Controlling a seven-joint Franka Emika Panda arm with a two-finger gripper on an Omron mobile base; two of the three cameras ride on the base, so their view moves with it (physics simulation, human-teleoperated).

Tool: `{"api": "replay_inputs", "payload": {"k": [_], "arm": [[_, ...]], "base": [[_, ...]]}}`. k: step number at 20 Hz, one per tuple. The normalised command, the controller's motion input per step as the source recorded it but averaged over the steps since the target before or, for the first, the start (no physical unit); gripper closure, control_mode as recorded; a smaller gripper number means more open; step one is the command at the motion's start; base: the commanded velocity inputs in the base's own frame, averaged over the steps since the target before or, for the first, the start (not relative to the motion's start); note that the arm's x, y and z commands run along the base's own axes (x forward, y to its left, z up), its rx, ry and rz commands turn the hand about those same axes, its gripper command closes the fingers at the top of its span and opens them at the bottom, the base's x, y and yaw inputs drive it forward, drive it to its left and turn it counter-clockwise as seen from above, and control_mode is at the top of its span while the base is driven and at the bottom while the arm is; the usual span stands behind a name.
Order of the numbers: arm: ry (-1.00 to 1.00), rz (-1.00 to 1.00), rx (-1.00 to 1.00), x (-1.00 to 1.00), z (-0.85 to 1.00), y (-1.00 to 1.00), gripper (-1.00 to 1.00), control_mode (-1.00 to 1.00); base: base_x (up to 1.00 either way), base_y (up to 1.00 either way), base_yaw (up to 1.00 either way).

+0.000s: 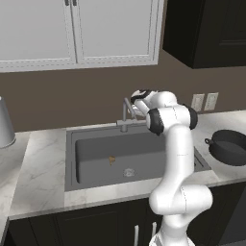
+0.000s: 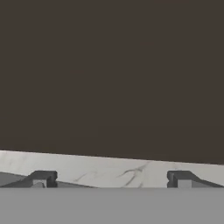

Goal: Dump the garlic from the pot into the sink. Then turn on the water and wash the garlic. Then turn off the water and put the garlic back in the pot.

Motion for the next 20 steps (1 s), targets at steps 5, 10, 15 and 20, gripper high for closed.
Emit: {"api": "replay_inputs", "payload": {"k": [5, 10, 15, 20], "arm": [[0.12, 0.00, 0.00, 0.40, -0.47, 0.00, -1.00, -1.00], [0.09, 0.00, 0.00, 0.34, -0.41, 0.00, -1.00, -1.00], [0.02, 0.00, 0.00, 0.12, -0.29, -0.05, -1.00, -1.00], [0.00, -0.01, 0.00, 0.00, -0.30, -0.24, 1.00, -1.00]], "base": [[0.00, 0.00, 0.00], [0.00, 0.00, 0.00], [0.00, 0.00, 0.00], [0.00, 0.00, 0.00]]}}
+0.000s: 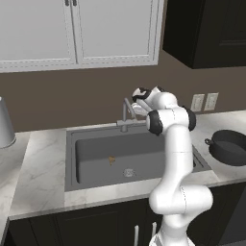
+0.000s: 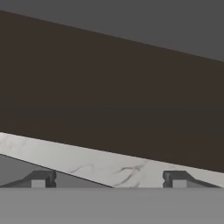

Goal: Dump the garlic from the pot into the sink. Then turn on the water and wash the garlic. Then turn off the water and put the garlic back in the pot.

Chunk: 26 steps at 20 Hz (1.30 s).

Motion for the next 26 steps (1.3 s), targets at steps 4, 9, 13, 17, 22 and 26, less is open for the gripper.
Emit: {"api": "replay_inputs", "payload": {"k": [4, 9, 13, 17, 22, 26], "arm": [[0.00, -0.02, -0.01, 0.00, -0.25, -0.42, 1.00, -1.00], [0.00, -0.03, 0.00, -0.03, -0.21, -0.72, 1.00, -1.00], [0.00, -0.04, 0.00, -0.13, -0.23, -1.00, 1.00, -1.00], [0.00, -0.05, 0.00, -0.12, -0.28, -1.00, 1.00, -1.00], [0.00, -0.04, 0.00, -0.06, -0.31, -1.00, 1.00, -1.00], [0.00, -0.04, 0.00, -0.12, -0.32, -1.00, 1.00, -1.00]], "base": [[0.00, 0.00, 0.00], [0.00, 0.00, 0.00], [0.00, 0.00, 0.00], [0.00, 0.00, 0.00], [0.00, 0.00, 0.00], [0.00, 0.00, 0.00]]}}
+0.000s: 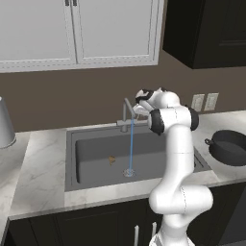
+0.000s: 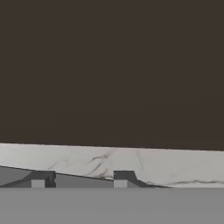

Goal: Dump the garlic from the pot into the sink. Then turn on the water and wash the garlic. Then turn off the water and put the garlic back in the pot.

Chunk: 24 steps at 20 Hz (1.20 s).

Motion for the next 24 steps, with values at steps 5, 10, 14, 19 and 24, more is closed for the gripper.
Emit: {"api": "replay_inputs", "payload": {"k": [5, 10, 14, 19, 24], "arm": [[0.00, -0.03, 0.00, -0.18, -0.31, -0.99, 1.00, -1.00], [0.00, 0.00, 0.01, -0.05, -0.08, -0.44, -1.00, -1.00], [-0.03, 0.00, 0.03, -0.03, 0.16, -0.08, -1.00, -1.00], [-0.05, 0.00, 0.08, -0.09, 0.58, -0.17, -1.00, -1.00], [-0.05, 0.00, 0.07, -0.10, 0.59, -0.21, -1.00, -1.00]], "base": [[0.00, 0.00, 0.00], [0.00, 0.00, 0.00], [0.00, 0.00, 0.00], [0.00, 0.00, 0.00], [0.00, 0.00, 0.00]]}}
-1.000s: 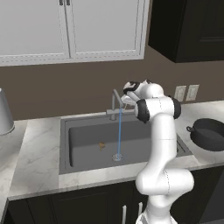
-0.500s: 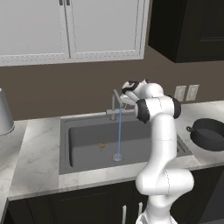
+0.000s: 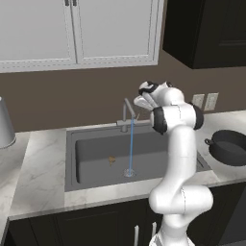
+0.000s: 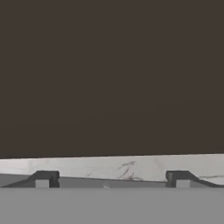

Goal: Dump the garlic from the pot into the sink. Then turn on the water and wash the garlic. Then turn off the water and put the garlic back in the pot.

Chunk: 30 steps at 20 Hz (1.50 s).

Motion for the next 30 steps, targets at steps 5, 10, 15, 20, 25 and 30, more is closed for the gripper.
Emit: {"api": "replay_inputs", "payload": {"k": [5, 10, 15, 20, 25, 30], "arm": [[-0.03, 0.00, 0.02, -0.08, 0.47, -0.18, -1.00, -1.00], [0.00, 0.00, 0.00, -0.35, -0.02, -0.27, -1.00, -1.00], [0.00, -0.01, 0.00, -0.48, -0.33, -0.29, -1.00, -1.00], [0.00, -0.01, 0.00, -0.35, -0.34, -0.16, -1.00, -1.00], [-0.03, 0.00, 0.00, -0.11, -0.23, 0.00, -1.00, -1.00], [-0.08, 0.00, 0.00, 0.00, -0.01, 0.00, -1.00, -1.00]], "base": [[0.00, 0.00, 0.00], [0.00, 0.00, 0.00], [0.00, 0.00, 0.00], [0.00, 0.00, 0.00], [0.00, 0.00, 0.00], [0.00, 0.00, 0.00]]}}
